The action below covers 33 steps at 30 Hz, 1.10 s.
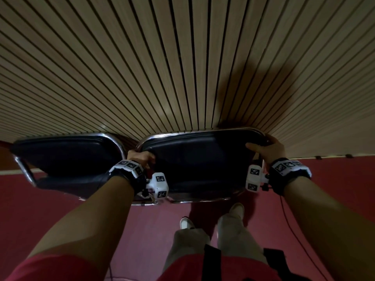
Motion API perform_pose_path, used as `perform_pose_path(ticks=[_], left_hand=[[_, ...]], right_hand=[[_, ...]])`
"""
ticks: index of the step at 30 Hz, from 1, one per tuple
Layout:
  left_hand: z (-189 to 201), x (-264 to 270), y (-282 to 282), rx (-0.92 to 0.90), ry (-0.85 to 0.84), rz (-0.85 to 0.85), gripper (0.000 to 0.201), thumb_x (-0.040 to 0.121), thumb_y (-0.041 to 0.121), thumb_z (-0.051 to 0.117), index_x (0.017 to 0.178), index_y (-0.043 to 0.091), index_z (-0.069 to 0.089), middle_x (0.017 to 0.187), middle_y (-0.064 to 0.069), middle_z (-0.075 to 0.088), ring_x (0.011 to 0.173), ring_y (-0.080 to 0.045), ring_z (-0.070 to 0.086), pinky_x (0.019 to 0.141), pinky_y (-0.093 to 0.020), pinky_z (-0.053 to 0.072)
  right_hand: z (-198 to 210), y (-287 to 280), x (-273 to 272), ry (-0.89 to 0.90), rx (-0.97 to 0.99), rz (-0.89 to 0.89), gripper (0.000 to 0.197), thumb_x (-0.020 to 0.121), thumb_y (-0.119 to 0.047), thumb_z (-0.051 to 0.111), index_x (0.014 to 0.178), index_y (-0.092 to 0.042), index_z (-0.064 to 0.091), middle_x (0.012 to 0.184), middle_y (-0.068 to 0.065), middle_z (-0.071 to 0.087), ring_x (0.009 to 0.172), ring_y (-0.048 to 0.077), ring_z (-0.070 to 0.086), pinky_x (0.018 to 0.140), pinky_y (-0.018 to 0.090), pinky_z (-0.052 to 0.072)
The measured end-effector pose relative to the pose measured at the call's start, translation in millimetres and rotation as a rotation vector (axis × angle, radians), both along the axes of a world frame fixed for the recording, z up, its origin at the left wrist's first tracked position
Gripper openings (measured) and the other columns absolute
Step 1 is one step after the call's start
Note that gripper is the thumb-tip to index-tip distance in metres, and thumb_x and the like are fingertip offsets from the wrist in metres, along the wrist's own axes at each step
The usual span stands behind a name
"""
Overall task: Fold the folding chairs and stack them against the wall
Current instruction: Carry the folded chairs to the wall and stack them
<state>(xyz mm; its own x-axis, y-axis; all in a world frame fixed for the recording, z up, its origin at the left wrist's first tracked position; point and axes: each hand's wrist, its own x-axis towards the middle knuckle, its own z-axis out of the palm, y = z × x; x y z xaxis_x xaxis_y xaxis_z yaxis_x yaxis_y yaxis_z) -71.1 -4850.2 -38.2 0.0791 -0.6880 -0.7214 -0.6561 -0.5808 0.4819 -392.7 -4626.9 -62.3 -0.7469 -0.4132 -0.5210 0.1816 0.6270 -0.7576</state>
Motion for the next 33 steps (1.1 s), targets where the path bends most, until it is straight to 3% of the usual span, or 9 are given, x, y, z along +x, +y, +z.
perform_pose_path(ticks=[2,5,9,12,15,21,24,28,33], left_hand=[[-1.6,-3.2,-6.3,0.008,-0.006,-0.016,0.04,0.076,0.003,0.073,0.113,-0.01,0.065,0.083,-0.018,0.065,0.062,-0.03,0.065,0.063,-0.043,0.06],[3.4,-6.5,-10.5,0.021,-0.043,-0.033,0.016,0.077,0.001,0.073,0.091,-0.007,0.069,0.078,-0.022,0.064,0.042,-0.027,0.057,0.037,-0.028,0.046],[-9.0,-10.8,-20.9,0.02,0.002,0.031,0.028,0.066,0.003,0.081,0.09,-0.003,0.069,0.092,-0.023,0.068,0.061,-0.032,0.063,0.047,-0.032,0.049],[-22.5,-13.7,-28.8,0.029,0.019,0.067,0.058,0.049,0.007,0.084,0.101,-0.007,0.065,0.095,-0.027,0.068,0.071,-0.041,0.067,0.051,-0.038,0.053],[-25.8,-15.5,-33.3,0.023,0.036,0.05,0.04,0.063,0.004,0.082,0.098,-0.007,0.065,0.096,-0.028,0.069,0.07,-0.04,0.066,0.048,-0.034,0.05],[-39.8,-5.6,-35.5,-0.028,0.056,0.077,0.073,0.066,0.005,0.079,0.133,-0.002,0.048,0.111,-0.026,0.065,0.089,-0.047,0.067,0.046,-0.034,0.05],[-32.1,-2.4,-32.9,-0.025,0.044,0.072,0.068,0.076,0.002,0.075,0.134,0.001,0.042,0.116,-0.025,0.062,0.076,-0.042,0.064,0.038,-0.032,0.046],[-31.2,0.6,-34.0,-0.026,0.055,0.077,0.069,0.083,-0.001,0.071,0.143,0.003,0.038,0.125,-0.019,0.058,0.106,-0.041,0.062,0.063,-0.038,0.051],[-37.3,3.0,-28.4,-0.052,0.095,0.127,0.074,0.084,0.003,0.07,0.147,0.007,0.033,0.13,-0.021,0.055,0.11,-0.041,0.061,0.086,-0.045,0.055]], right_hand=[[-3.0,-4.3,-1.8,0.002,0.022,0.005,0.079,0.074,-0.025,0.086,0.141,-0.006,0.048,0.135,0.008,0.056,0.122,0.027,0.055,0.091,0.028,0.044],[-11.5,-8.7,-3.3,-0.005,0.022,-0.025,0.083,0.072,-0.026,0.088,0.142,-0.008,0.047,0.133,0.009,0.058,0.12,0.027,0.057,0.094,0.034,0.049],[-22.3,-12.1,-8.0,0.002,0.031,-0.04,0.089,0.07,-0.03,0.088,0.145,-0.01,0.043,0.137,0.011,0.055,0.123,0.03,0.055,0.1,0.044,0.05],[-26.8,-14.7,-15.3,0.032,0.067,-0.021,0.09,0.072,-0.033,0.087,0.146,-0.01,0.041,0.141,0.011,0.053,0.127,0.03,0.053,0.101,0.04,0.048],[-30.8,-16.1,-18.2,0.022,0.078,-0.02,0.1,0.065,-0.041,0.088,0.147,-0.013,0.039,0.142,0.009,0.051,0.128,0.029,0.051,0.099,0.039,0.047],[-36.0,-22.2,-5.4,0.042,0.025,-0.024,0.098,0.063,-0.046,0.09,0.142,-0.01,0.046,0.135,0.01,0.057,0.121,0.028,0.057,0.094,0.038,0.05],[-37.0,-24.9,1.9,0.052,0.028,-0.013,0.095,0.068,-0.042,0.088,0.145,-0.009,0.043,0.138,0.009,0.055,0.123,0.028,0.056,0.093,0.034,0.047],[-38.4,-25.7,4.1,0.062,0.03,-0.026,0.093,0.071,-0.039,0.087,0.146,-0.01,0.041,0.141,0.009,0.054,0.125,0.028,0.054,0.1,0.039,0.048],[-37.2,-25.4,11.7,0.064,0.048,-0.033,0.099,0.071,-0.048,0.084,0.15,-0.013,0.037,0.144,0.008,0.051,0.128,0.028,0.052,0.102,0.039,0.046]])
